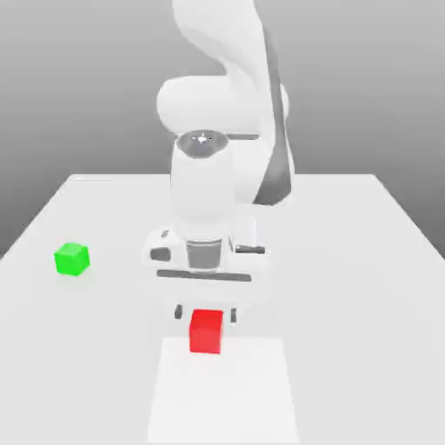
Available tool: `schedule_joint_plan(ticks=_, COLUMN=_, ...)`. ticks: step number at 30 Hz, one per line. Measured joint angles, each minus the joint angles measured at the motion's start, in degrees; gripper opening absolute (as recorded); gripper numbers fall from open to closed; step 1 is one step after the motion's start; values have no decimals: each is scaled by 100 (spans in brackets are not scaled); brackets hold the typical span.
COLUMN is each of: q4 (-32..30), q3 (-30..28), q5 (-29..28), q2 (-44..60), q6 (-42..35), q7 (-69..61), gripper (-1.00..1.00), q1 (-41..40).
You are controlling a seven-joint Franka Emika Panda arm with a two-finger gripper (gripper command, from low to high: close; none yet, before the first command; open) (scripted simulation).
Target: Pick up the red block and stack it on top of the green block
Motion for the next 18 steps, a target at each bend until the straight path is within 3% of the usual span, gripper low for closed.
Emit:
schedule_joint_plan(ticks=1, q4=23, q3=34, q5=13, q2=174, q6=149, q7=-8, gripper=-100, q1=-31)
schedule_joint_plan(ticks=8, q4=26, q3=53, q5=-10, q2=200, q6=173, q7=11, gripper=-100, q1=-51)
schedule_joint_plan(ticks=18, q4=-193, q3=-120, q5=-309, q2=-1571, q6=-1361, q7=221, gripper=-100, q1=-238)
